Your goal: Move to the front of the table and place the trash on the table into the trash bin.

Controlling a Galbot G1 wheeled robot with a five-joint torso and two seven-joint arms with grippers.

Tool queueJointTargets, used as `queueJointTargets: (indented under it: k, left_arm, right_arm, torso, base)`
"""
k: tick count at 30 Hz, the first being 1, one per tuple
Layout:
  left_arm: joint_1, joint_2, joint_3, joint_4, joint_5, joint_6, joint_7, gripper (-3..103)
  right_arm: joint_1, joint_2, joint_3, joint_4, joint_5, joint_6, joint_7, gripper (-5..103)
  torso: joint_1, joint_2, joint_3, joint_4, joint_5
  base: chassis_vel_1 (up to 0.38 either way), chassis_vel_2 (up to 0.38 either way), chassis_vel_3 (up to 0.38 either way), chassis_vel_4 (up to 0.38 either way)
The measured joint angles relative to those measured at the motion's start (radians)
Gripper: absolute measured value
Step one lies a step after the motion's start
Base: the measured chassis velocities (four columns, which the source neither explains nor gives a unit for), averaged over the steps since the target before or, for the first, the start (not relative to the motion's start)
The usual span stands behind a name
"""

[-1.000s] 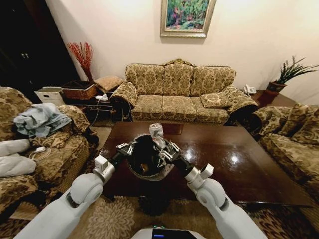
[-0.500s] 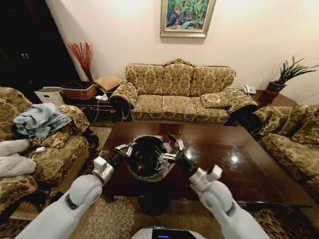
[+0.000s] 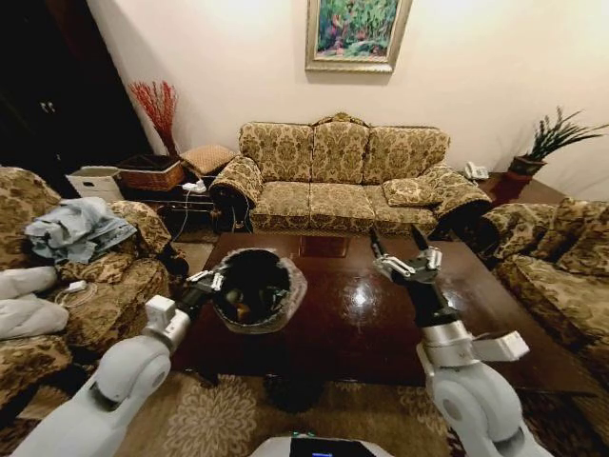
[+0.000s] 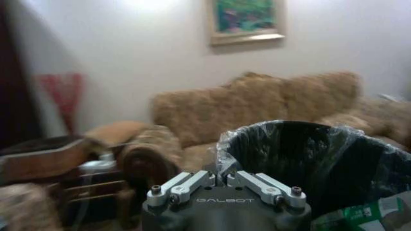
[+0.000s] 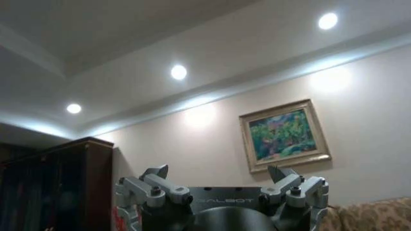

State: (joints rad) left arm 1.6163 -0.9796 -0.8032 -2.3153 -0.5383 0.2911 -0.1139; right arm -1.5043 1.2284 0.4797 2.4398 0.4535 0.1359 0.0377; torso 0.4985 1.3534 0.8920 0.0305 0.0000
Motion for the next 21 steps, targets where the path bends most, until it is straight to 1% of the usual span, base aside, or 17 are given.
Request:
queueJointTargets:
  k: [1, 3, 4, 5, 8, 9, 12, 14, 17, 21]
  left_arm:
    - [0.028, -0.033, -0.030, -0.015, 0.002, -0.001, 0.002, 4]
    - [0.068, -0.068, -0.068, -0.034, 0.007, -0.010, 0.008, 4]
    - [0.104, -0.105, -0.099, -0.053, 0.012, -0.025, 0.014, 4]
    - [0.104, -0.105, -0.099, -0.053, 0.012, -0.025, 0.014, 4]
    - [0.140, -0.169, -0.127, -0.075, 0.029, -0.046, 0.017, 4]
    - [0.140, -0.169, -0.127, -0.075, 0.029, -0.046, 0.017, 4]
    - [0.169, -0.220, -0.128, -0.087, 0.057, -0.068, 0.018, 4]
    - [0.179, -0.242, -0.123, -0.093, 0.071, -0.071, 0.019, 4]
    - [0.182, -0.247, -0.121, -0.095, 0.075, -0.072, 0.019, 4]
    - [0.185, -0.250, -0.121, -0.100, 0.077, -0.075, 0.016, 4]
  right_arm:
    - [-0.003, 0.011, -0.009, -0.001, -0.005, 0.003, 0.000, 100]
    - [0.000, 0.024, -0.023, -0.004, -0.009, 0.005, -0.005, 100]
    - [0.009, 0.032, -0.034, -0.010, -0.010, 0.006, -0.026, 100]
    - [0.009, 0.032, -0.034, -0.010, -0.010, 0.006, -0.026, 100]
    - [0.018, 0.043, -0.048, -0.014, -0.011, 0.010, -0.054, 100]
    - [0.018, 0.043, -0.048, -0.014, -0.011, 0.010, -0.054, 100]
    - [0.026, 0.043, -0.055, -0.017, -0.008, 0.011, -0.063, 100]
    - [0.038, 0.035, -0.047, -0.025, 0.000, 0.013, -0.064, 100]
    - [0.041, 0.031, -0.043, -0.028, 0.002, 0.016, -0.068, 100]
    - [0.038, 0.037, -0.046, -0.036, 0.001, 0.023, -0.075, 100]
  torso:
    - [0.000, 0.000, 0.000, 0.0001, -0.0003]
    - [0.000, 0.000, 0.000, 0.0001, 0.0000]
    - [0.000, 0.000, 0.000, 0.0001, 0.0001]
    - [0.000, 0.000, 0.000, 0.0001, 0.0001]
    - [0.000, 0.000, 0.000, 0.0002, 0.0003]
    - [0.000, 0.000, 0.000, 0.0002, 0.0003]
    - [0.000, 0.000, 0.000, 0.0002, -0.0001]
    - [0.000, 0.000, 0.000, 0.0001, 0.0001]
    - [0.000, 0.000, 0.000, 0.0001, 0.0005]
    - [-0.001, 0.000, 0.000, 0.0000, -0.0001]
  base:
    - [0.000, 0.000, 0.000, 0.000]
    - [0.000, 0.000, 0.000, 0.000]
    - [0.000, 0.000, 0.000, 0.000]
    - [0.000, 0.000, 0.000, 0.000]
    - [0.076, -0.063, -0.083, 0.082]
    - [0.092, -0.080, -0.114, 0.115]
    - [0.130, -0.145, -0.162, 0.156]
    - [0.191, -0.231, -0.221, 0.207]
    - [0.244, -0.262, -0.257, 0.249]
    - [0.272, -0.281, -0.273, 0.293]
